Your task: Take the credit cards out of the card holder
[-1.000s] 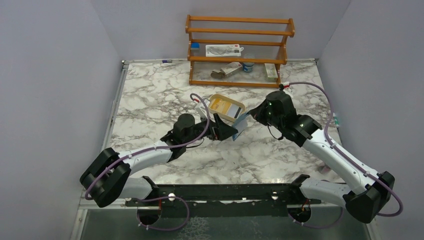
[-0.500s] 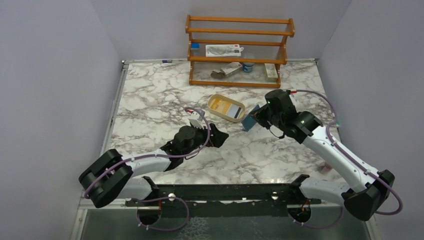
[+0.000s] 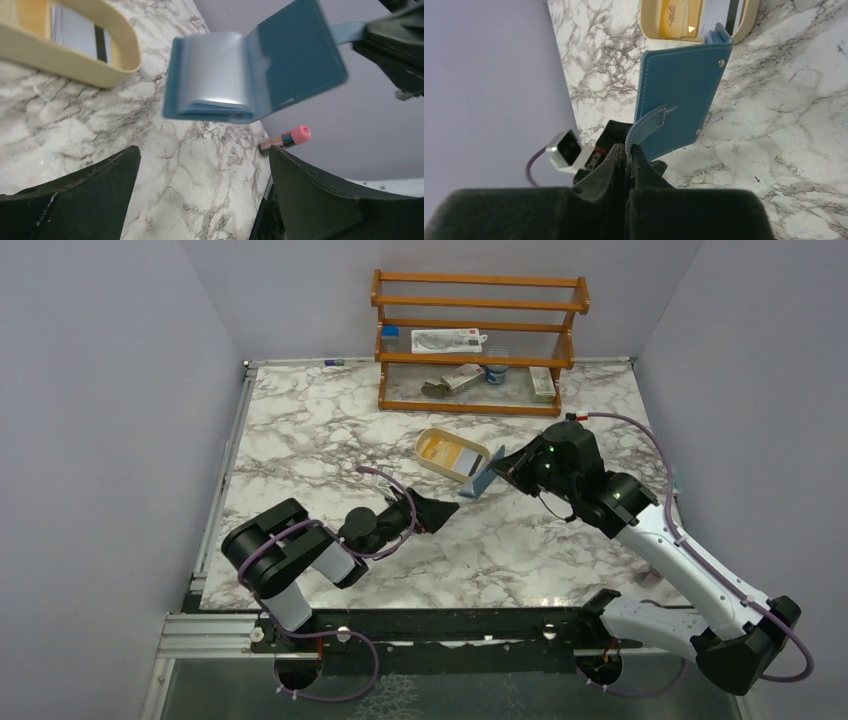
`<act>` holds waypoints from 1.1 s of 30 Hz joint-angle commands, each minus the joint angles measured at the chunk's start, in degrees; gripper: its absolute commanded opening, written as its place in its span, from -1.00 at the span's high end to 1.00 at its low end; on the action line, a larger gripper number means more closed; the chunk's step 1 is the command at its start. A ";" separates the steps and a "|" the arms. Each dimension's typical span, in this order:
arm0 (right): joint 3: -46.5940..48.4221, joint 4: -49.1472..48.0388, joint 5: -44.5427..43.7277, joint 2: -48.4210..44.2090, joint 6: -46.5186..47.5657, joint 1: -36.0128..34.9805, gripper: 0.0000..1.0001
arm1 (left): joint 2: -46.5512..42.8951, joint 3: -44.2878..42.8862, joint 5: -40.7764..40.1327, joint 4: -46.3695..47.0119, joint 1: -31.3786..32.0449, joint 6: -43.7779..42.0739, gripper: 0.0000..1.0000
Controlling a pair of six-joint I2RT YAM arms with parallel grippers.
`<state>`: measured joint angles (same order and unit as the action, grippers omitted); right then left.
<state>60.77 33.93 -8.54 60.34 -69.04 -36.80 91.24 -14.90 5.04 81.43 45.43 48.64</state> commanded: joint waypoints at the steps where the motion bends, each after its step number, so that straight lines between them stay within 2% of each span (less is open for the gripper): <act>1: -1.71 -6.24 3.27 -3.31 7.29 -0.15 0.99 | 8.35 0.51 3.18 21.24 -1.01 15.10 -0.98; 4: -3.41 -8.59 5.34 -4.51 10.21 -0.20 0.99 | 11.00 -0.60 3.29 21.33 -0.65 17.30 -0.98; 10: -5.51 -12.60 9.44 -6.70 14.94 -0.19 0.99 | 10.69 -3.39 2.56 21.30 -0.69 19.75 -0.98; 12: -6.07 -14.01 10.66 -7.21 15.67 -0.14 0.99 | 12.12 -5.18 2.76 21.34 -0.68 23.20 -0.98; 20: -5.76 -17.58 14.13 -7.24 16.97 -0.16 0.99 | 13.73 -9.78 -0.81 21.41 -0.09 29.76 -0.98; 33: -6.28 -21.41 16.51 -7.42 17.36 -0.15 0.99 | 16.38 -13.35 -6.64 21.43 2.09 45.36 -0.98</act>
<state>54.72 16.60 5.87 54.17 -52.42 -36.80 107.48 -27.40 2.72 87.15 46.28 87.90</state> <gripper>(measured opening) 0.053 0.990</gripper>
